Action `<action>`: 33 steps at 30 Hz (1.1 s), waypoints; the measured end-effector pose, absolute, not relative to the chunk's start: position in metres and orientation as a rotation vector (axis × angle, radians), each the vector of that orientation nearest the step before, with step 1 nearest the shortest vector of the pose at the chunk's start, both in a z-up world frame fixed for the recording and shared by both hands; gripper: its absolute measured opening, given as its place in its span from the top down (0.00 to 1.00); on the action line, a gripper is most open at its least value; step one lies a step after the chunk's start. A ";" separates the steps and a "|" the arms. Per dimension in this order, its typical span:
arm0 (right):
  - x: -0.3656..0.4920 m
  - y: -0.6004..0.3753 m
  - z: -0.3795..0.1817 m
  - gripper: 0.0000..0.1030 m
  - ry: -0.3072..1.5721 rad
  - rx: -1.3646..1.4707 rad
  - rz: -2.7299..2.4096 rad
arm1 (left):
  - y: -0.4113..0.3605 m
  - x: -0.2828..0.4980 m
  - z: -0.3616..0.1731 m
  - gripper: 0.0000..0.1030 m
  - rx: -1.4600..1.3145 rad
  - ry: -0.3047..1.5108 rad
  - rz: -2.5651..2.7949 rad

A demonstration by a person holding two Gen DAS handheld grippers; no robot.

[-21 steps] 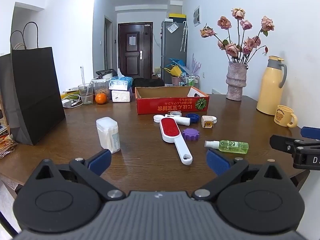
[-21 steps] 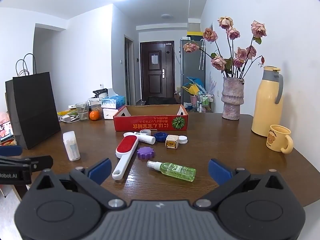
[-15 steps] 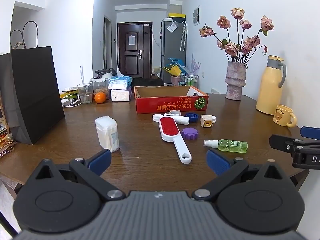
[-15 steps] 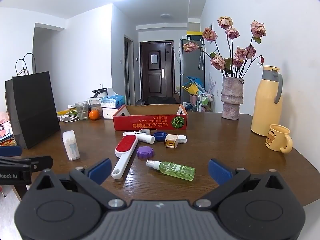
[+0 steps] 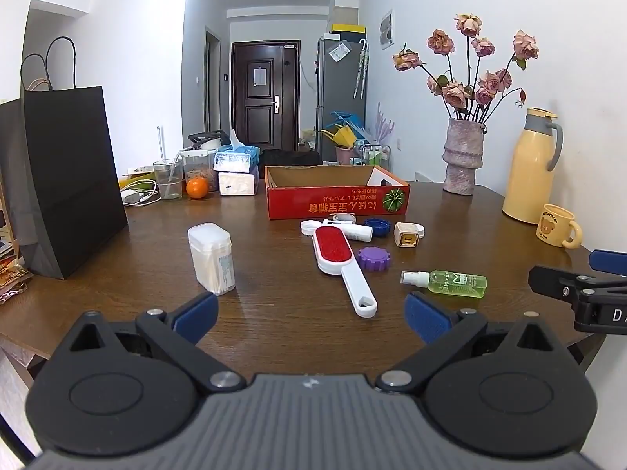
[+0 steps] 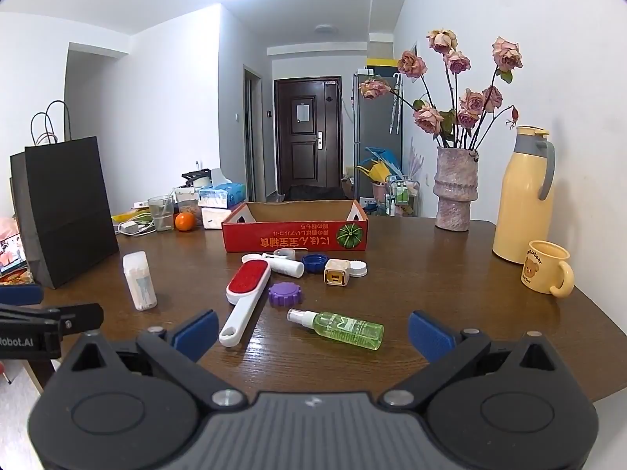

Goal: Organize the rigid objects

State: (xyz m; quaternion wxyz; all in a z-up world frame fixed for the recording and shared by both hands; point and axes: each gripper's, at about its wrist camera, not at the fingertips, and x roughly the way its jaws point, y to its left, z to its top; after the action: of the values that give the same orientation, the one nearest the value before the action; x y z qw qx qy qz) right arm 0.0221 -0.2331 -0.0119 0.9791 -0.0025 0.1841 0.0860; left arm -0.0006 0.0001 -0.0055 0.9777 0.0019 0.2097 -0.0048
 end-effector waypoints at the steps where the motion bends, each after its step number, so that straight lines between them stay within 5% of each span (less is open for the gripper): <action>1: 0.022 -0.233 -0.012 0.00 0.372 -0.005 0.173 | 0.000 -0.001 -0.006 0.00 0.004 0.423 -0.010; 33: 0.020 -0.236 -0.013 0.00 0.370 -0.003 0.166 | 0.003 -0.001 -0.008 0.00 -0.002 0.425 -0.011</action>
State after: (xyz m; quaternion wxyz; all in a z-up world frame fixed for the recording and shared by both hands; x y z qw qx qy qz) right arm 0.0205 -0.2355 -0.0132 0.9795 -0.0013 0.1838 0.0824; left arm -0.0010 0.0035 -0.0081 0.9774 -0.0010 0.2111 -0.0052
